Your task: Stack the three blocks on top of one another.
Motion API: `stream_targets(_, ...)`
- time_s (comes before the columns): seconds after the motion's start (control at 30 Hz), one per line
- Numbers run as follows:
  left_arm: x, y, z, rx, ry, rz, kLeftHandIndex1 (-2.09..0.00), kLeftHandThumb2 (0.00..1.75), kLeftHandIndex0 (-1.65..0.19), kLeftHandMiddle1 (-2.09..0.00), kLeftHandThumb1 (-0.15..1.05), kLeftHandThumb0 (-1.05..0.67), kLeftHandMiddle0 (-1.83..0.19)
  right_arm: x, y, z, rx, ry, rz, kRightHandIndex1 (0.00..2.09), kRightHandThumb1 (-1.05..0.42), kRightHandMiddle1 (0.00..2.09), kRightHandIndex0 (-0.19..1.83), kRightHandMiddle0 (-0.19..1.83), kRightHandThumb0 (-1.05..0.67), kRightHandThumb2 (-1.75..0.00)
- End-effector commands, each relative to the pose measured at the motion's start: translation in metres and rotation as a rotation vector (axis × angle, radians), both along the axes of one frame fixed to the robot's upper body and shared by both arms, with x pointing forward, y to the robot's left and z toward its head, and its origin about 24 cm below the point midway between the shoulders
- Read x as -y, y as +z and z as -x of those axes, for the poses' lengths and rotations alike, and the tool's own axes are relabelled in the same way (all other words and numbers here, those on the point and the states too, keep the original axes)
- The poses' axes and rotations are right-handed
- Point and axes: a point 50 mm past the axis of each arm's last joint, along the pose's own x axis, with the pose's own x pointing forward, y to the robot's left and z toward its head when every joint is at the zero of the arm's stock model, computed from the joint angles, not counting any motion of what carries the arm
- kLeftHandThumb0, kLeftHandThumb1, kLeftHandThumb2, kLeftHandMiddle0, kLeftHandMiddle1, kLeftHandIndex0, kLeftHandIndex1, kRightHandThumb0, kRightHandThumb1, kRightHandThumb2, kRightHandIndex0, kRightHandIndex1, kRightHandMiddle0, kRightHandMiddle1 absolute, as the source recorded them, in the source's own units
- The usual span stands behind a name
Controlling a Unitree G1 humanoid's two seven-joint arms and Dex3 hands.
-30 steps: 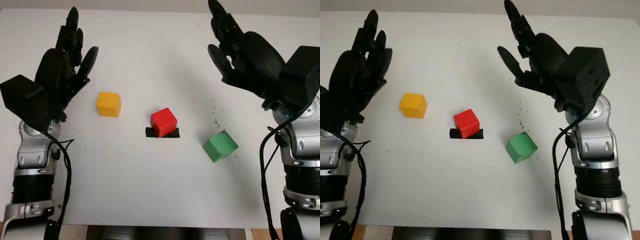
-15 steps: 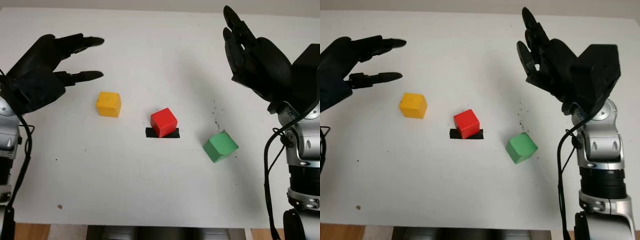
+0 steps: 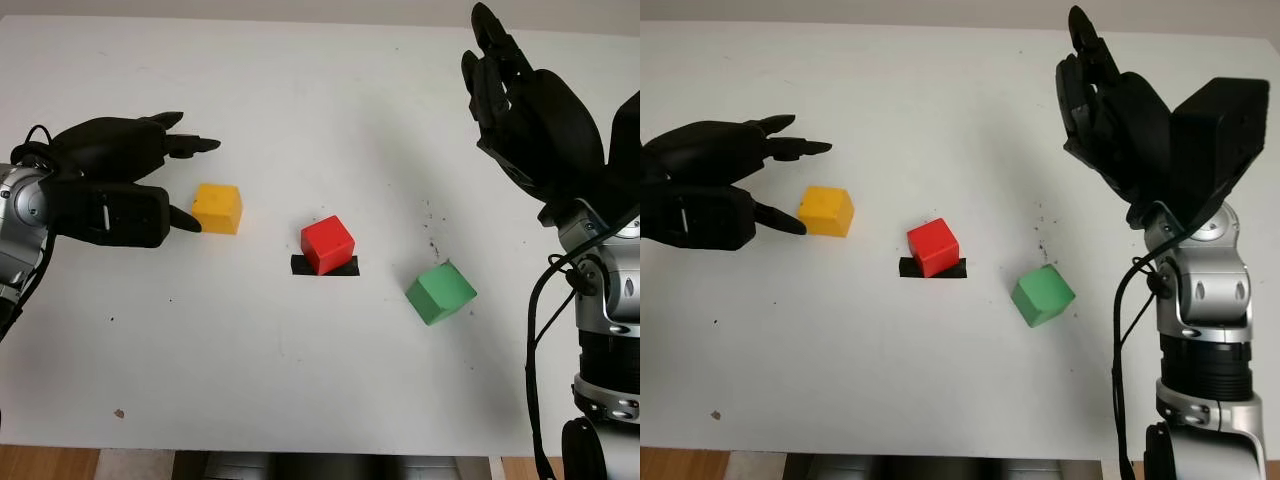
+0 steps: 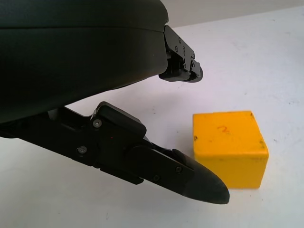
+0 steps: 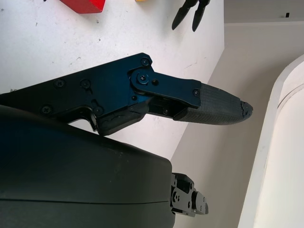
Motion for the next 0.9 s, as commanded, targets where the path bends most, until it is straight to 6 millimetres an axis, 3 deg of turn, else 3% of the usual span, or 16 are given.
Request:
stream_targets(0.0, 0.002, -0.001, 0.0, -0.002, -0.012, -0.025, -0.04, 0.05, -0.19, -0.03, 0.94, -0.9, 0.16, 0.002, 0.001, 0.003, 0.003, -0.012, 0.013, 0.0, -1.05, 0.0, -0.19, -0.19, -0.77, -0.69)
stream_targets(0.23, 0.005, -0.009, 0.001, 0.005, -0.03, -0.057, -0.05, 0.05, -0.19, -0.04, 0.93, -0.89, 0.19, 0.001, 0.001, 0.003, -0.005, -0.023, 0.011, 0.0, -1.05, 0.0, -0.19, -0.19, -0.74, -0.7)
stream_targets(0.87, 0.017, -0.031, -0.005, 0.089, -0.042, -0.091, -0.12, 0.06, -0.39, -0.06, 0.98, -0.81, 0.14, 0.001, 0.001, 0.001, -0.005, -0.017, 0.026, 0.0, -1.05, 0.0, -0.19, -0.19, -0.76, -0.66)
